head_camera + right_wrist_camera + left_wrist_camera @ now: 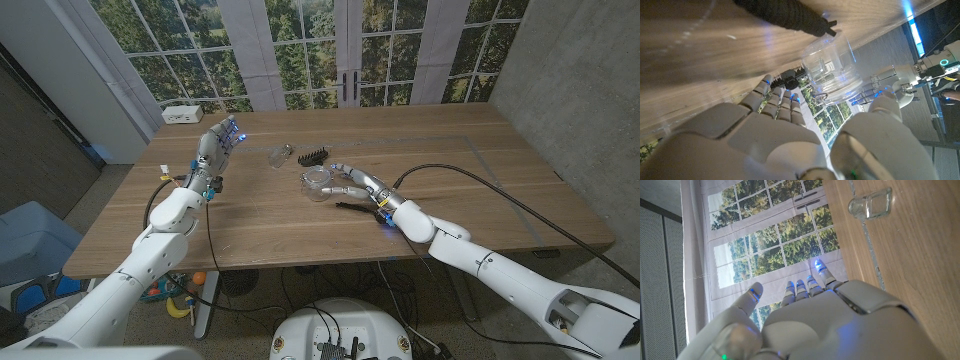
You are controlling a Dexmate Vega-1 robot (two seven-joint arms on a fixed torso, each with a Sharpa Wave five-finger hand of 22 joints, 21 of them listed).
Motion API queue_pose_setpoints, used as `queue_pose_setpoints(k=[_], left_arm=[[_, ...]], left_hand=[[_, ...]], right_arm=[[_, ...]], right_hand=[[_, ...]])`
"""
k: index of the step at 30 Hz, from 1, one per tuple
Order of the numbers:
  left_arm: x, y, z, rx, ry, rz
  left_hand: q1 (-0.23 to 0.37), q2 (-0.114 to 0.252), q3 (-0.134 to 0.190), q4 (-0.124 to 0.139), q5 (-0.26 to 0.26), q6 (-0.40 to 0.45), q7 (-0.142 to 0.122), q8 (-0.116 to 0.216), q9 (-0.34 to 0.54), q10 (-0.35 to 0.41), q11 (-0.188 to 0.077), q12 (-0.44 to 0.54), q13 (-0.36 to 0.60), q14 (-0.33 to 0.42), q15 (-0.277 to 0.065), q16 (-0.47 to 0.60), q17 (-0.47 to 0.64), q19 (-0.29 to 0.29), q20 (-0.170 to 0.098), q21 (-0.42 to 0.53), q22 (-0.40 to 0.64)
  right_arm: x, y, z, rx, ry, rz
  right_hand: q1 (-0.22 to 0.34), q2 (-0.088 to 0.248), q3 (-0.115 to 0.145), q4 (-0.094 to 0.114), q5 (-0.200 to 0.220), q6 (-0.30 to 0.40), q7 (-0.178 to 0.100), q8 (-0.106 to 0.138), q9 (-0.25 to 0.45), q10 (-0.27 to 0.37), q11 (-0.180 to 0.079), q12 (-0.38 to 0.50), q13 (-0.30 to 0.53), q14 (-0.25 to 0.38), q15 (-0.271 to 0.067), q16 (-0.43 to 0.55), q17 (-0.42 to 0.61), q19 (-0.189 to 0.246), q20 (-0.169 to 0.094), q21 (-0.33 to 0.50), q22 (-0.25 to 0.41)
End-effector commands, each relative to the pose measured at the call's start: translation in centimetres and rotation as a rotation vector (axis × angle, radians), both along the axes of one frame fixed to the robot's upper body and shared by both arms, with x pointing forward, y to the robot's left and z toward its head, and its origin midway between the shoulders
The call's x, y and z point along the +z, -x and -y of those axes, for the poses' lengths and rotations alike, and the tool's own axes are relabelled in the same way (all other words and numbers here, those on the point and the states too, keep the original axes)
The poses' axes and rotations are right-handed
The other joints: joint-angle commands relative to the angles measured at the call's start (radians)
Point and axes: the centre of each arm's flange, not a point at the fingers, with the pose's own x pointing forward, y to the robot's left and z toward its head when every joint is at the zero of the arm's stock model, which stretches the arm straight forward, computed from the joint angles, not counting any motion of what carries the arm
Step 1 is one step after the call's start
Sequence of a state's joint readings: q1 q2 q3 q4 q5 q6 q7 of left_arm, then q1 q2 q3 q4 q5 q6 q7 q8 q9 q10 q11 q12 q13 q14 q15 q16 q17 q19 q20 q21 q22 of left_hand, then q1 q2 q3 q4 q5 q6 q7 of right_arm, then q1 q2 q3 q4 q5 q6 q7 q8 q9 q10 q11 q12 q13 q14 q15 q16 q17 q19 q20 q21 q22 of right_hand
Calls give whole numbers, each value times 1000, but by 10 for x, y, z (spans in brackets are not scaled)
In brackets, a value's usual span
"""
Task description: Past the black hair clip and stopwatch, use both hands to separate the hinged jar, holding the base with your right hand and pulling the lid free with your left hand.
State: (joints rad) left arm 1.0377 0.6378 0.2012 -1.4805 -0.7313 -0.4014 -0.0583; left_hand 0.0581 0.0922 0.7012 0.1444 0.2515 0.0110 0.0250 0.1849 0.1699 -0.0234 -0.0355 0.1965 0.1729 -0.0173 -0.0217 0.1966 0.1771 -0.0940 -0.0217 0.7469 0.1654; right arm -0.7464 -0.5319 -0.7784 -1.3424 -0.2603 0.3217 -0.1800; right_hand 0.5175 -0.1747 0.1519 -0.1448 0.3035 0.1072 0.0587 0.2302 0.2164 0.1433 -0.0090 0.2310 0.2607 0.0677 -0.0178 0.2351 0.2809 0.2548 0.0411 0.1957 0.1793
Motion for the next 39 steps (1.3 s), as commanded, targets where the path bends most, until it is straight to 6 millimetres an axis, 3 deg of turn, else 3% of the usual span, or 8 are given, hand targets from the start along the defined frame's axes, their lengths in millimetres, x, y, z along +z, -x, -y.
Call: queue_pose_setpoints(k=[1,10,27,39], left_arm=[[-2,2,1,-1,1,-1],[-2,6,1,1,1,-4],[-5,9,-3,7,9,-8],[-3,10,-4,6,4,-7]], left_hand=[[-11,63,-1,5,7,8,5,1,3,5,-4,4,3,3,-2,0,-1,6,1,-3,1],[-14,63,0,4,8,8,5,0,3,6,-5,3,3,4,-3,-1,-1,9,1,-8,1],[-19,62,1,4,10,9,4,-1,3,8,-7,1,3,8,-2,-3,-2,13,2,-15,2],[-21,62,1,3,11,9,4,-1,3,10,-7,1,3,11,-1,-3,-2,16,3,-20,2]], right_arm=[[-4,-7,-8,9,19,14],[-5,-13,-12,13,21,13],[-7,-23,-26,26,17,10],[-12,-30,-37,49,31,-2]], right_hand=[[22,9,-8,-2,8,10,-2,9,6,10,0,9,4,-3,-6,0,2,2,-9,4,4],[40,11,-18,-5,13,6,-8,8,7,4,-4,6,8,-1,-10,3,5,2,-12,6,4],[54,20,-36,0,20,-5,12,5,9,-6,13,1,13,-1,14,10,15,0,-4,8,4],[69,26,-45,1,24,-6,9,5,10,-9,6,0,17,-4,9,12,20,-15,3,3,4]])
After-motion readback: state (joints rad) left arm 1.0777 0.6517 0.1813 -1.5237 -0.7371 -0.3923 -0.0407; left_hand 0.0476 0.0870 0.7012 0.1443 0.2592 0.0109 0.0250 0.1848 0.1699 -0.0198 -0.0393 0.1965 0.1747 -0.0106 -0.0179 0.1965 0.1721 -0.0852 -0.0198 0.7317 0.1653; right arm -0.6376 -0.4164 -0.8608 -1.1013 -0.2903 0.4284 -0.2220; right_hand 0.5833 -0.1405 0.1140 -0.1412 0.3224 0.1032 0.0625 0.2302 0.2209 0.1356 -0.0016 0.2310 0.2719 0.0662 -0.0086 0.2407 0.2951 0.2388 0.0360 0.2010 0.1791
